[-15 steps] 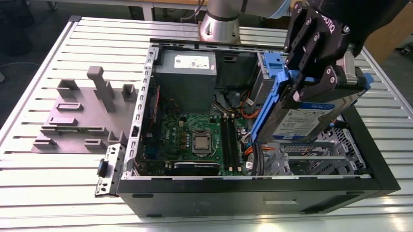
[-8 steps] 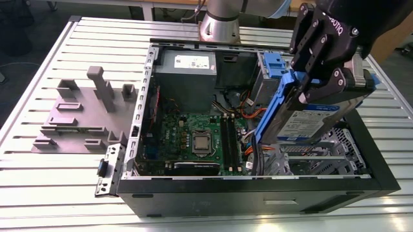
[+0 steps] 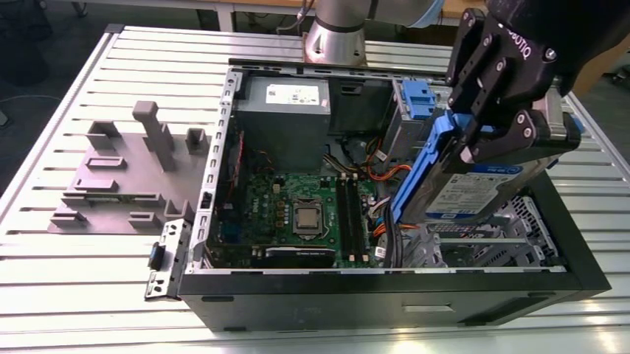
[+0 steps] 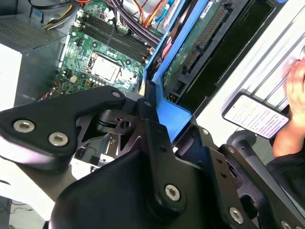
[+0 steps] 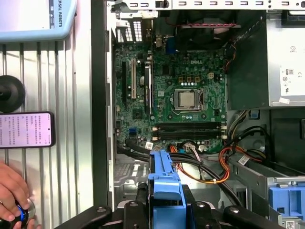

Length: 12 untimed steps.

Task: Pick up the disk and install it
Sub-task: 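Insert the disk into the insertion slot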

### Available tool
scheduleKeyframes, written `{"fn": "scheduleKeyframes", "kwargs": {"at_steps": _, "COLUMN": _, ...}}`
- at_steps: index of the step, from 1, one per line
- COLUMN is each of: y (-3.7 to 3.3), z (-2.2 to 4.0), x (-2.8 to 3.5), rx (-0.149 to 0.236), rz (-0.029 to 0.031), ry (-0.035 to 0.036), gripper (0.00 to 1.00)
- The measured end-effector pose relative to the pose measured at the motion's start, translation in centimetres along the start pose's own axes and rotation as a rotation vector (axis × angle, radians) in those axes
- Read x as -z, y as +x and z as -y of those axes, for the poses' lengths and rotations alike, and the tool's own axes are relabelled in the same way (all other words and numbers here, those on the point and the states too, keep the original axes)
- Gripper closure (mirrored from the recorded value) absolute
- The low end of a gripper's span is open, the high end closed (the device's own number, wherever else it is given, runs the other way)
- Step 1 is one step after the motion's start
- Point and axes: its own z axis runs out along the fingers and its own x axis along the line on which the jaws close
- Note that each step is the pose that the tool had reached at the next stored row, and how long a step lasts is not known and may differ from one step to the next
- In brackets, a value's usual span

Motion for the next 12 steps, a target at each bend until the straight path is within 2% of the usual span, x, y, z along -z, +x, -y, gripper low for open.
{"fn": "scheduleKeyframes", "kwargs": {"at_steps": 8, "y": 0.05, "z": 0.18, "x": 0.14, "rx": 0.0, "rz": 0.0001, "ry": -0.0007, "gripper": 0.63}}
{"fn": "scheduleKeyframes", "kwargs": {"at_steps": 12, "y": 0.05, "z": 0.52, "x": 0.15, "rx": 0.0, "rz": -0.0001, "ry": -0.0009, "gripper": 0.63}}
